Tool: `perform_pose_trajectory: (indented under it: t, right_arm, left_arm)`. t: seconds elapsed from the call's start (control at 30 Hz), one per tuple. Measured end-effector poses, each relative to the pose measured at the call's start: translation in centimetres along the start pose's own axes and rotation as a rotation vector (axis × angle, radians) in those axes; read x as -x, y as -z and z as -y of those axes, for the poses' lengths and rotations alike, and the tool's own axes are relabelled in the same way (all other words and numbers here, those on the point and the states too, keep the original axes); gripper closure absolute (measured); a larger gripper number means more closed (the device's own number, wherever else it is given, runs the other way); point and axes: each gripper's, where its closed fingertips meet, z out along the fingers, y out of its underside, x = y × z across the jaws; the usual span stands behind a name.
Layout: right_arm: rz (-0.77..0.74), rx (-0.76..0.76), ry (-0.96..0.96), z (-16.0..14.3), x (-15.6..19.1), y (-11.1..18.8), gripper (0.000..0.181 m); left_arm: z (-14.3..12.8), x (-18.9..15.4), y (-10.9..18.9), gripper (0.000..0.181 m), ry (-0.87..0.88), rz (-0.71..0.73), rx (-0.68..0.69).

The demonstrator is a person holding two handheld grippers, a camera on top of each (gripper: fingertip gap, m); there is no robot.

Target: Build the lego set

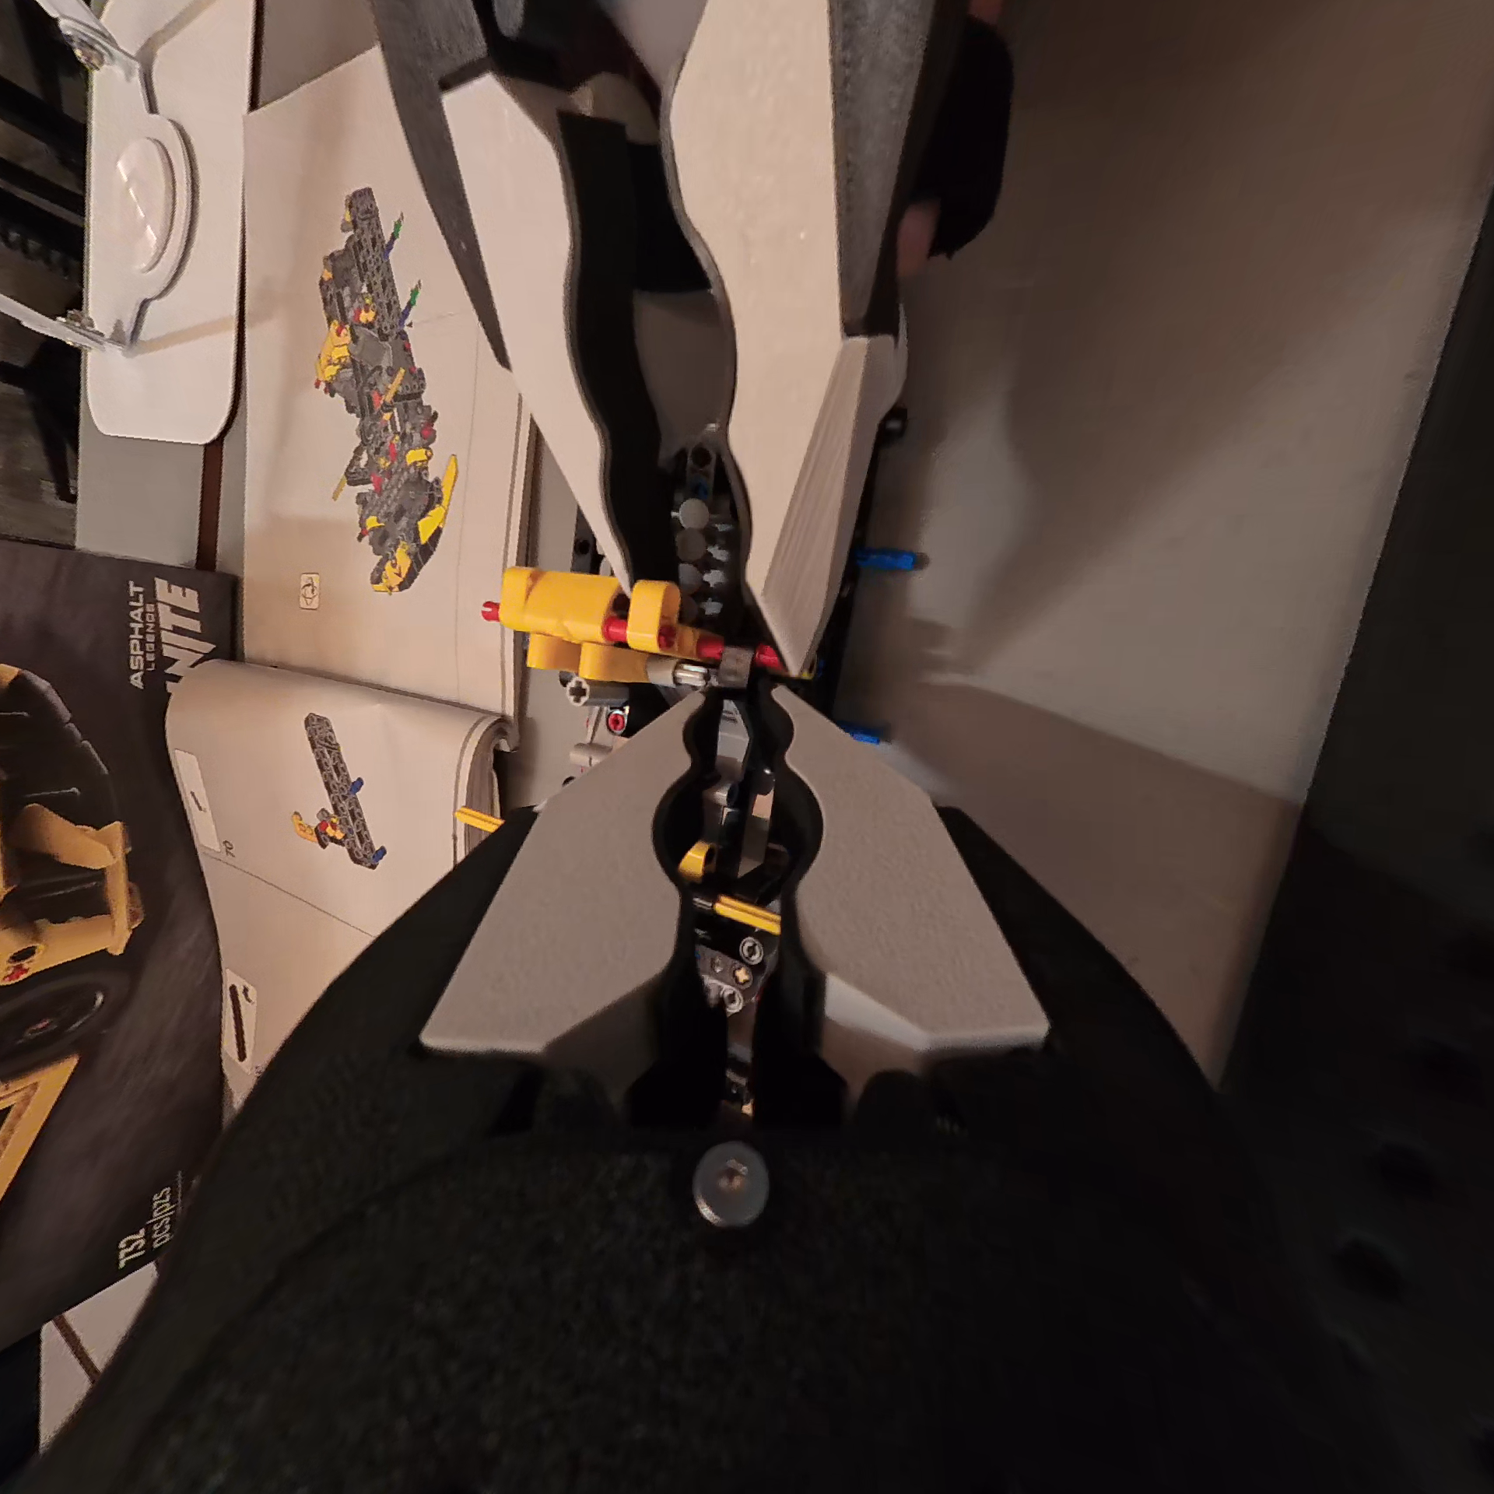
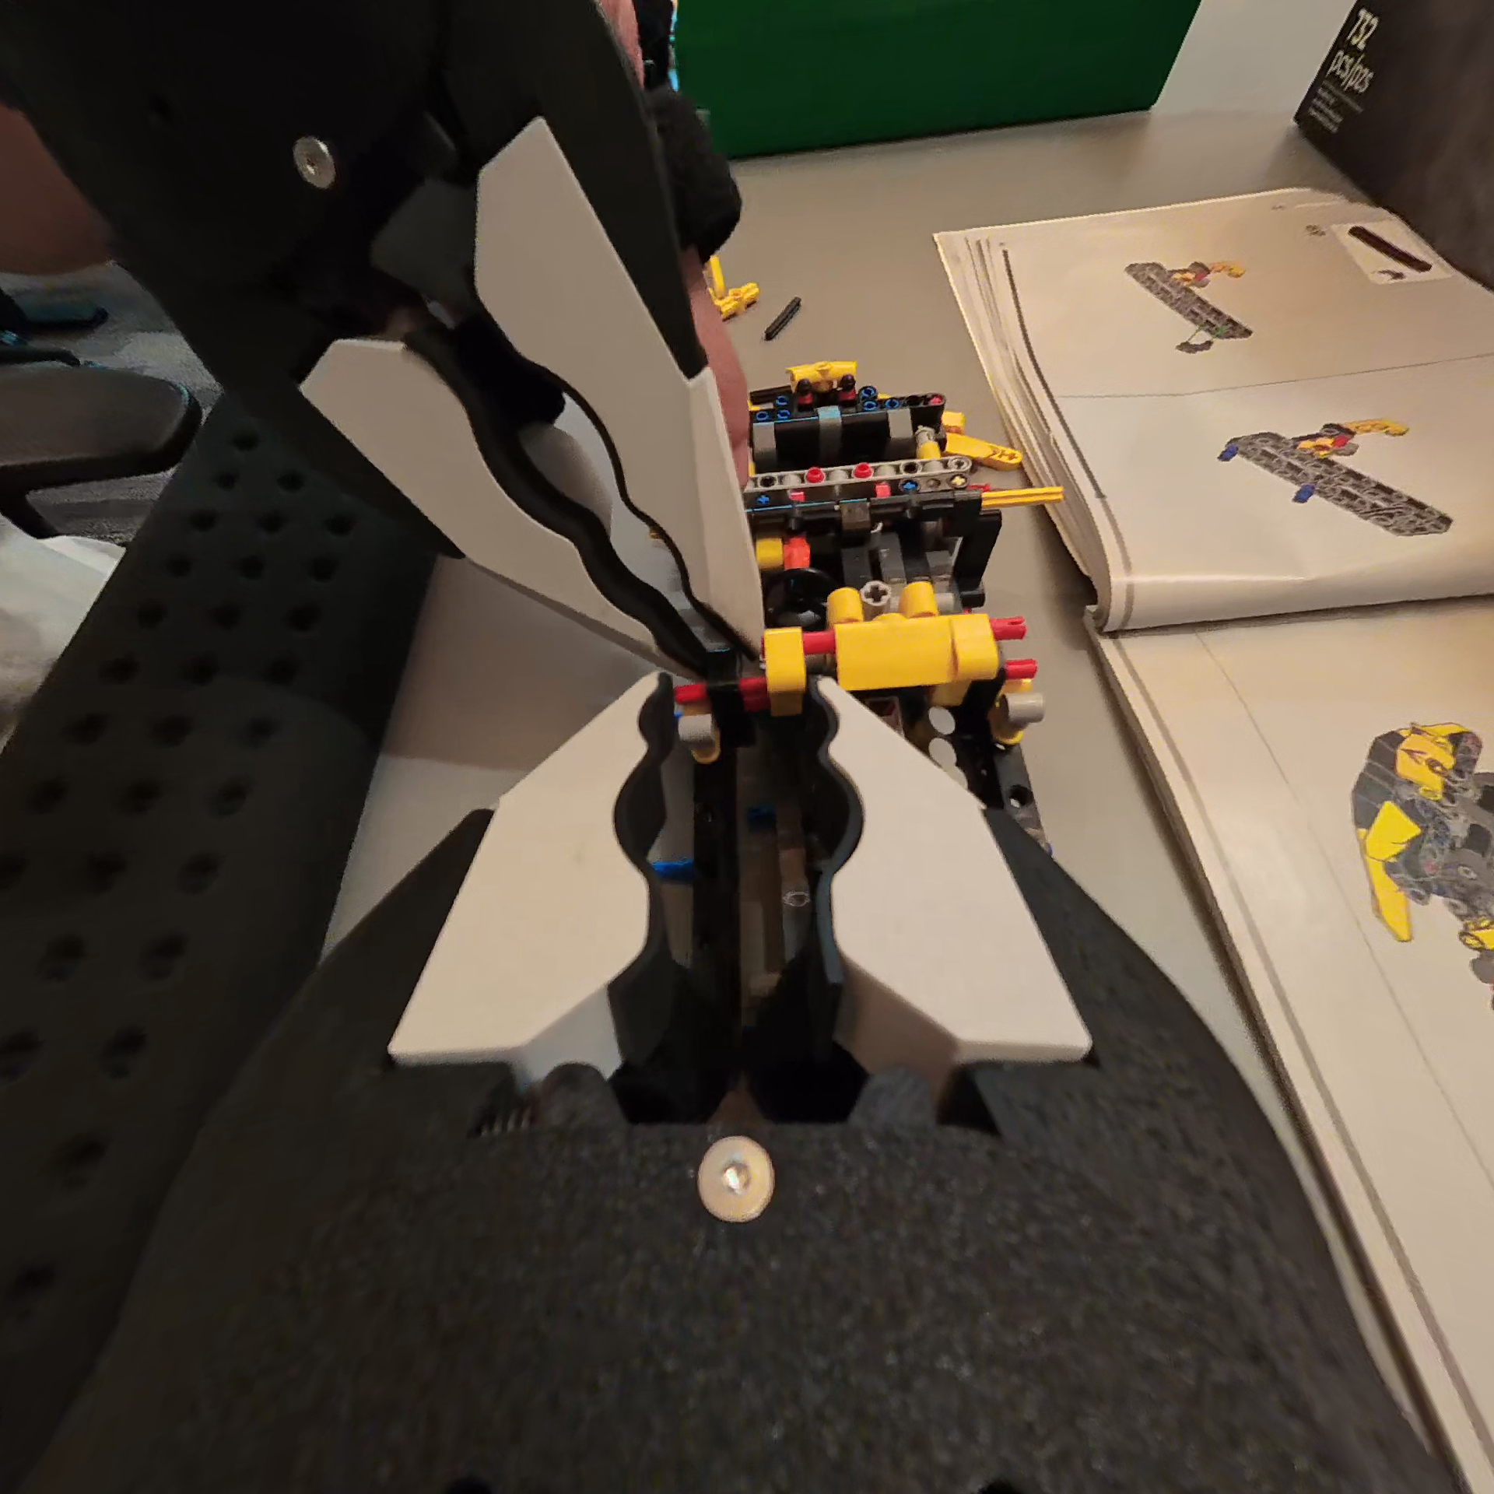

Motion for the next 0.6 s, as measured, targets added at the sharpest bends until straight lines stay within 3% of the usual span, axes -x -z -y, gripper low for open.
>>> perform_pose_trajectory:
  t: [0.6]
  right_arm:
    - [0.012,-0.029,-0.058,-0.18,0.04,-0.13,0.156]
  left_arm:
    - [-0.06,0.13,-0.21,0.173,0.091,0.024,-0.001]
